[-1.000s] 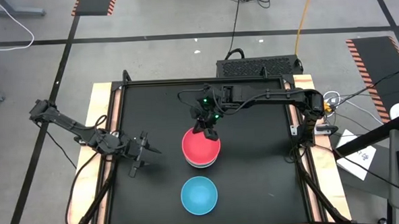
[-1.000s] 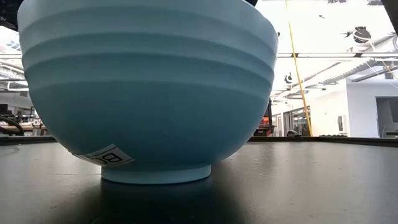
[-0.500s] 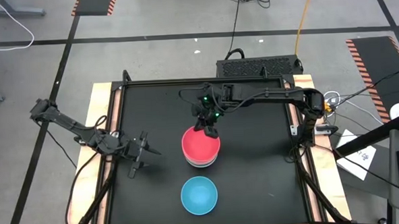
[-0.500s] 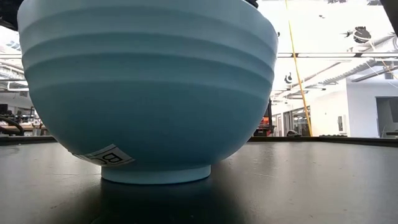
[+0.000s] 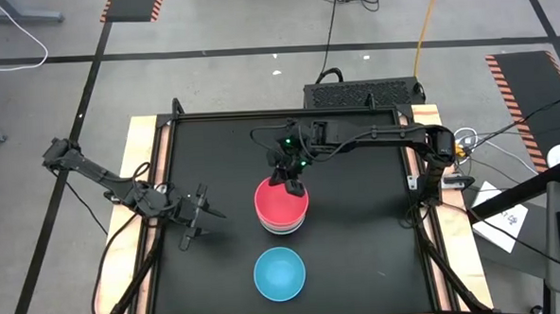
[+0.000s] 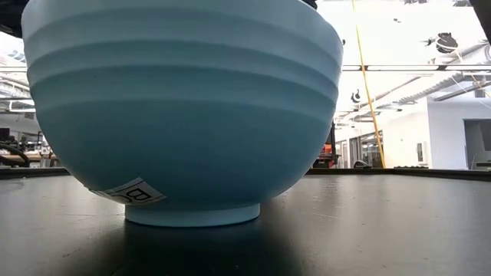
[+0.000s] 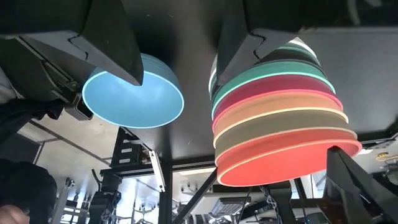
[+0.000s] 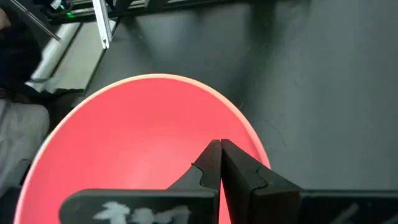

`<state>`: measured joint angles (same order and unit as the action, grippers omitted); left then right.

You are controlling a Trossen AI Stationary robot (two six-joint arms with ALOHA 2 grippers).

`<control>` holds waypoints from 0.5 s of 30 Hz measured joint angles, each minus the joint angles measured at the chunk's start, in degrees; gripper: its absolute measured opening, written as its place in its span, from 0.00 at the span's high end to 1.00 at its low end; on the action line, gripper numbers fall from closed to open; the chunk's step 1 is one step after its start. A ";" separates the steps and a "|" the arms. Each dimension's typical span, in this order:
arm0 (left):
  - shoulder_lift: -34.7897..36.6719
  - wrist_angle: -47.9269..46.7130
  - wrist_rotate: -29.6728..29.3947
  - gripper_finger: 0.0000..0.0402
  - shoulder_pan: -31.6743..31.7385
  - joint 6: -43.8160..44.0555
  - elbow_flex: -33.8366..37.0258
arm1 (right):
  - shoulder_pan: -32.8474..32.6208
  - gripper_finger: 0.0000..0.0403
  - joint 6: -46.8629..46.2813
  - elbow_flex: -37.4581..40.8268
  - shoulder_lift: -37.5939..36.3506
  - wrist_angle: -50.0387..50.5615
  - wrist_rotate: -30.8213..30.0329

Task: Nest bowls inside each other
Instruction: Stack the blue bowl on the red bowl

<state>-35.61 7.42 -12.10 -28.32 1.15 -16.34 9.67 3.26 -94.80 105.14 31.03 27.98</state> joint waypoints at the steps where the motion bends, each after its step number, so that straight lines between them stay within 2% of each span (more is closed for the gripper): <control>1: 0.00 -0.06 0.00 0.48 0.00 -0.21 0.00 | -0.38 1.00 0.23 0.00 -0.17 -0.09 -0.99; 9: 0.01 -0.35 -0.01 0.48 0.00 -0.42 0.00 | -1.51 1.00 0.88 -0.07 -5.29 0.60 -4.14; 15: 0.02 -0.37 0.04 0.48 0.00 -1.41 0.00 | -3.90 0.95 3.00 -0.07 -13.88 3.89 -4.11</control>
<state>-35.59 7.05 -12.05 -28.32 -0.25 -16.34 5.78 6.26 -94.87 91.26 34.92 23.87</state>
